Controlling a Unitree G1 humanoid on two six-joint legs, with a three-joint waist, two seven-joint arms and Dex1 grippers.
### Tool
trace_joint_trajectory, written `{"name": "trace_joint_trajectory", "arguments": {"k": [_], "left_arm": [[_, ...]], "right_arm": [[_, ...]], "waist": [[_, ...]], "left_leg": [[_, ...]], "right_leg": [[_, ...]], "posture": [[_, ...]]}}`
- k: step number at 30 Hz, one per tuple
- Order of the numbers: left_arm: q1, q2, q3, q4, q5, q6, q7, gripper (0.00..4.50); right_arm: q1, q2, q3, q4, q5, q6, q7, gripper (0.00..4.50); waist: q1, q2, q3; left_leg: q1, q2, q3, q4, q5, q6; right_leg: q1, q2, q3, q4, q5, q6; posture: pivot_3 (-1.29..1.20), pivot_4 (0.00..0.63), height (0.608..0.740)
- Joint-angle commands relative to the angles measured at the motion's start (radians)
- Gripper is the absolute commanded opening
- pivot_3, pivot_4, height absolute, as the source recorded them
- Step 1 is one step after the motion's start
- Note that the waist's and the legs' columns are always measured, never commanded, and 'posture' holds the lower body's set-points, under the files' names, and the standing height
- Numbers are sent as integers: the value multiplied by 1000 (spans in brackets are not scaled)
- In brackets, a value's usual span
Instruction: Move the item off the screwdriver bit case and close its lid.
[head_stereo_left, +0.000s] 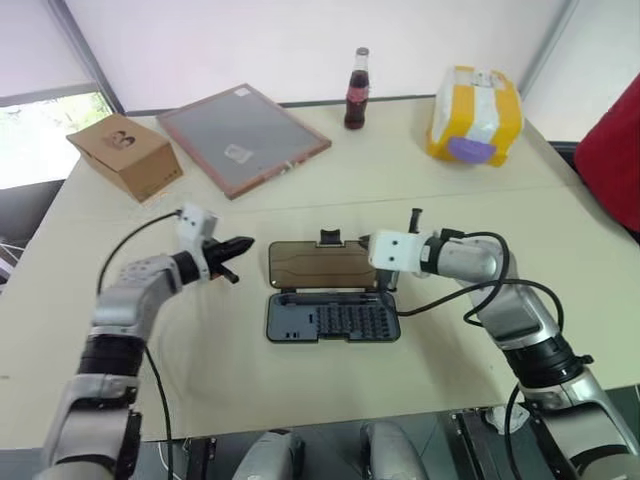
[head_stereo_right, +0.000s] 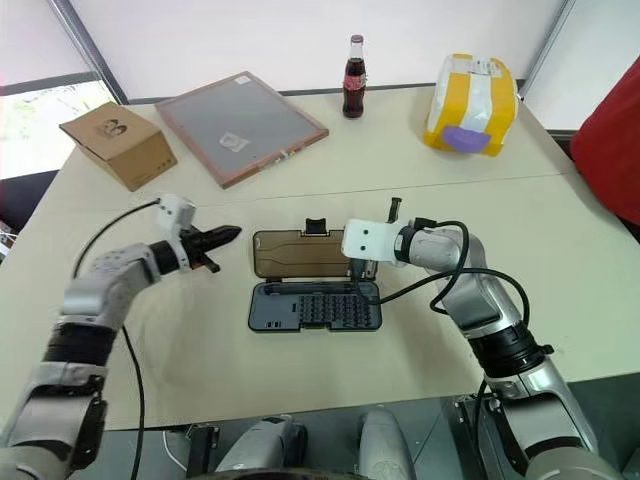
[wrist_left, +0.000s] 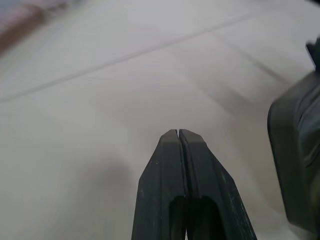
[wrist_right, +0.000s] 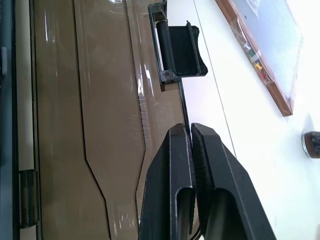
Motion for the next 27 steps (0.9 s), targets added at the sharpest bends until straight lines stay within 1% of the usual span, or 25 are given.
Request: {"name": "trace_joint_trajectory", "arguments": {"k": [1, 4, 8, 9, 10, 15, 17, 18, 19, 20, 21, 23, 24, 25, 27], "left_arm": [[-66, -22, -51, 114, 61, -93, -116, 0], [-96, -39, -74, 199, 89, -121, -185, 0], [-135, -72, -62, 264, 83, -120, -232, 0], [-146, -80, -61, 284, 89, -130, -236, 0], [-160, -88, -61, 307, 98, -143, -238, 0], [-227, -108, -51, 387, 105, -149, -284, 0], [-242, -113, -52, 393, 100, -134, -319, 0], [-248, -114, -52, 393, 98, -126, -335, 0], [-257, -113, -48, 395, 92, -116, -352, 0], [-270, -113, -40, 394, 82, -96, -367, 0], [-284, -113, -34, 392, 71, -70, -385, 0], [-302, -110, -30, 366, 49, -9, -434, 0], [-307, -109, -32, 346, 39, 21, -459, 0], [-311, -107, -37, 324, 30, 53, -485, 0], [-302, -86, -74, 234, 6, 141, -576, 0]], "right_arm": [[-13, 2, 6, -26, 12, -3, -5, 38], [-10, 1, 5, -31, 10, 4, -8, 38], [-5, 6, -3, -42, 18, 18, -14, 38], [-3, 5, -4, -49, 21, 22, -12, 651], [-1, 3, -7, -58, 20, 27, -15, 989], [8, -5, -31, -112, 20, 75, -24, 3618], [19, -31, -77, -201, 48, 155, 6, 4455], [21, -42, -117, -262, 90, 224, 34, 4455], [14, -48, -175, -335, 154, 344, 66, 4455], [3, -61, -259, -421, 255, 509, 114, 4455], [-5, -77, -339, -500, 359, 666, 164, 4455], [-23, -106, -503, -628, 548, 911, 237, 4455], [-48, -107, -577, -664, 614, 1019, 245, 4455], [-73, -106, -636, -688, 667, 1098, 241, 4455], [-92, -112, -708, -707, 710, 1164, 202, 4455]], "waist": [[0, 0, 0], [-5, 0, 0], [-5, 0, 0], [-3, 0, 0], [-1, 0, 0], [0, 0, 0], [-1, 0, 0], [0, 0, 0], [-1, 0, 0], [-2, -1, 1], [-1, -1, 1], [2, -1, 1], [1, -1, 1], [2, -1, 1], [2, -1, 1]], "left_leg": [[0, 0, 0, 0, 0, 0], [0, 0, 0, 0, 0, 0], [0, 0, 0, 0, 0, 0], [0, 0, 0, 0, 0, 0], [0, 0, 0, 1, 0, 0], [-2, -2, -1, 3, 0, 0], [-3, -2, -1, 3, 0, 0], [-4, -2, -1, 3, 0, 0], [-9, -3, -1, 5, 0, 0], [-14, -3, -1, 9, 0, 0], [-18, -4, -2, 18, 0, 0], [-21, -4, -4, 18, -1, 1], [-24, -4, -6, 18, -1, 2], [-24, -4, -6, 19, -1, 2], [-24, -4, -6, 20, -1, 2]], "right_leg": [[0, 0, 0, 0, 0, 0], [0, 0, 0, 1, 0, 0], [-1, -1, 0, 2, 0, 0], [-1, 0, 0, 2, 0, 0], [-1, -1, 0, 2, 0, 0], [-1, -1, -1, 3, 0, 0], [-3, -1, -1, 4, 0, 0], [-4, -1, -1, 5, 0, 0], [-9, -2, -1, 8, 0, 0], [-15, -3, -1, 14, 0, 0], [-17, -5, -1, 16, 0, 0], [-17, -5, -3, 16, 0, 0], [-17, -5, -4, 16, 0, 0], [-17, -5, -4, 16, 0, 0], [-16, -6, -4, 15, 0, 0]], "posture": [[0, 150, 740], [0, 150, 740], [0, 150, 740], [0, 150, 740], [0, 150, 740], [0, 150, 740], [0, 150, 740], [0, 150, 740], [0, 150, 740], [0, 150, 740], [0, 150, 740], [0, 150, 740], [0, 150, 740], [0, 150, 740], [0, 150, 740]]}}
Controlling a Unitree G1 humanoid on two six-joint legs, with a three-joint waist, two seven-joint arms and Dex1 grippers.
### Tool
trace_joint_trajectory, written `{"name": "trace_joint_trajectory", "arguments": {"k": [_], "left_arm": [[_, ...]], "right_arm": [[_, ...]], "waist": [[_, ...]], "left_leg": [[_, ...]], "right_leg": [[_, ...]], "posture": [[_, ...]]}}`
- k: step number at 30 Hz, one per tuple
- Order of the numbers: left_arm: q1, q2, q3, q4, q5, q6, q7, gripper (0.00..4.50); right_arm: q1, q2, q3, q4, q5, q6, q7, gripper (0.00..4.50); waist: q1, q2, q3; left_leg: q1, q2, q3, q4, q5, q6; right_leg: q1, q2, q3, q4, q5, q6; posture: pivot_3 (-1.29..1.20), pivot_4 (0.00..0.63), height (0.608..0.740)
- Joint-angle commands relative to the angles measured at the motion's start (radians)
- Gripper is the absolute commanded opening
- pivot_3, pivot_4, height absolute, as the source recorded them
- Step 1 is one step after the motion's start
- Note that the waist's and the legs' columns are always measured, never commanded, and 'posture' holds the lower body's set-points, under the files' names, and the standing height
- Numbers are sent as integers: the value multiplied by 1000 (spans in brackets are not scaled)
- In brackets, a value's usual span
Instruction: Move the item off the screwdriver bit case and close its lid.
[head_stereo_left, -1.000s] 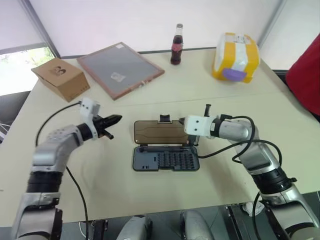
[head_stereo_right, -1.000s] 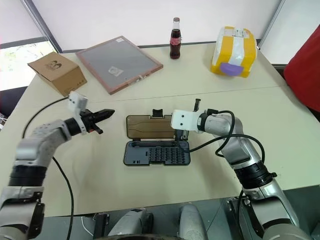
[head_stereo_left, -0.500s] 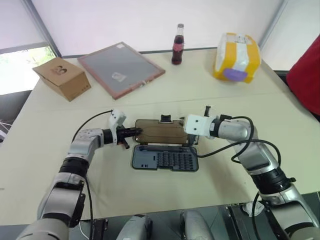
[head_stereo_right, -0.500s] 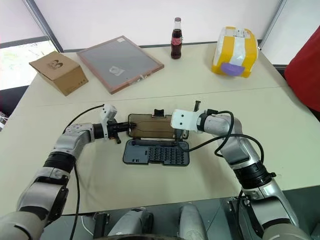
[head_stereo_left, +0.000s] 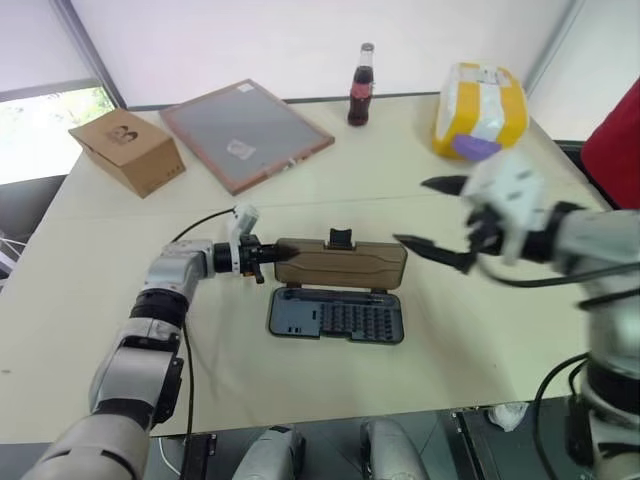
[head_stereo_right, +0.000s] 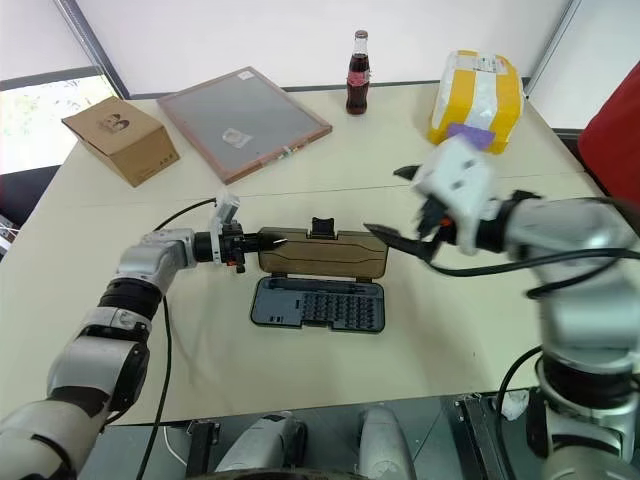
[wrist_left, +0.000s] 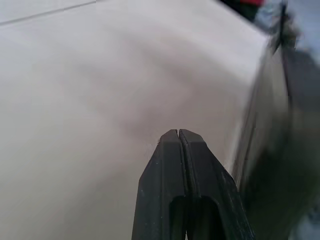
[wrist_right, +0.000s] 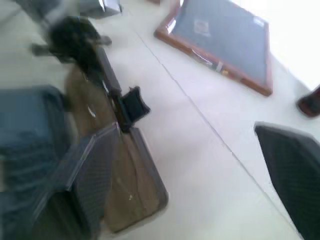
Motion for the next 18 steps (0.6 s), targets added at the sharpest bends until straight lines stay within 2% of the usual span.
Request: {"name": "trace_joint_trajectory", "arguments": {"k": [1, 5, 7, 8, 13, 16, 18], "left_arm": [[0, 41, -58, -178, -53, 133, -167, 0], [96, 168, -259, -436, -66, 140, -299, 0], [142, 243, -379, -517, -52, 26, -303, 0], [148, 248, -396, -508, -34, -27, -303, 0], [-39, 90, -214, -255, -77, 32, -185, 0], [-169, 36, -139, -118, -81, 32, -144, 0], [-225, 10, -134, -28, -40, -26, -148, 0]], "right_arm": [[-16, -15, -116, -55, 103, 135, -48, 4455], [48, -44, -87, -78, 141, 135, -116, 4455], [119, -62, -23, -111, 151, 109, -143, 4455], [154, -66, 10, -131, 156, 99, -159, 4455], [338, -21, 188, -237, 197, 58, -248, 4455], [440, -5, 286, -252, 199, 6, -294, 3621], [487, -35, 357, -241, 182, -46, -301, 2549]], "waist": [[-1, 0, 0], [-5, 0, 0], [-5, 0, 0], [-3, 0, 0], [40, -3, 2], [48, -7, 4], [45, -7, 4]], "left_leg": [[0, 0, 0, 0, 0, 0], [1, 0, 2, -1, 0, 0], [4, 0, 3, -3, 0, 0], [5, 1, 3, -3, 0, 0], [4, -1, 3, 3, 0, 1], [1, -1, 3, 8, -1, 2], [1, -3, 4, 9, -2, 3]], "right_leg": [[0, 0, 0, 0, 0, 0], [0, -1, 2, 2, 0, 0], [0, -1, 3, 2, 0, 0], [0, -1, 3, 2, 0, 0], [5, -1, 3, 1, 0, 0], [4, 0, 3, 2, 0, 0], [3, 0, 2, 2, 0, 1]], "posture": [[0, 150, 740], [0, 150, 740], [0, 150, 740], [0, 150, 740], [0, 150, 740], [0, 150, 740], [0, 150, 740]]}}
